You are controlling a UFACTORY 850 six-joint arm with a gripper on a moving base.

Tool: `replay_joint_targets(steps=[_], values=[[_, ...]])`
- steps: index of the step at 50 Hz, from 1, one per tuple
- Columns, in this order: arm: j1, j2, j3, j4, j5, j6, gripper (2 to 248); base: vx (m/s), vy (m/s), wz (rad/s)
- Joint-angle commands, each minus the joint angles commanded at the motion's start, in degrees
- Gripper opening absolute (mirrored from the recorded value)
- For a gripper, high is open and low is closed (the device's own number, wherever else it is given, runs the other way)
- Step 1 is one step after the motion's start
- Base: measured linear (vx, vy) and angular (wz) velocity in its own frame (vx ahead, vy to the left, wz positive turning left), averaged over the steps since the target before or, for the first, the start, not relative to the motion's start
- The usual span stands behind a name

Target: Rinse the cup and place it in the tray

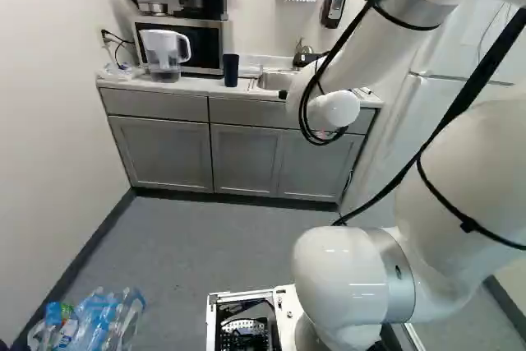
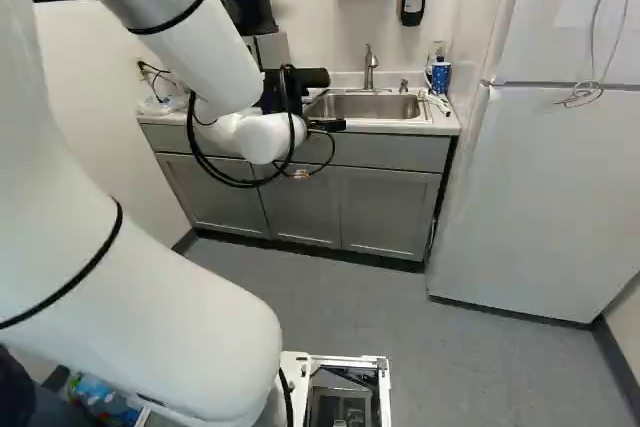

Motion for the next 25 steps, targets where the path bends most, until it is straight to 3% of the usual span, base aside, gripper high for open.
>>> replay_joint_targets(steps=[25], values=[[-0.8, -0.5, -3.7, 0.0, -3.7, 0.0, 247, 0.000, 0.000, 0.000]])
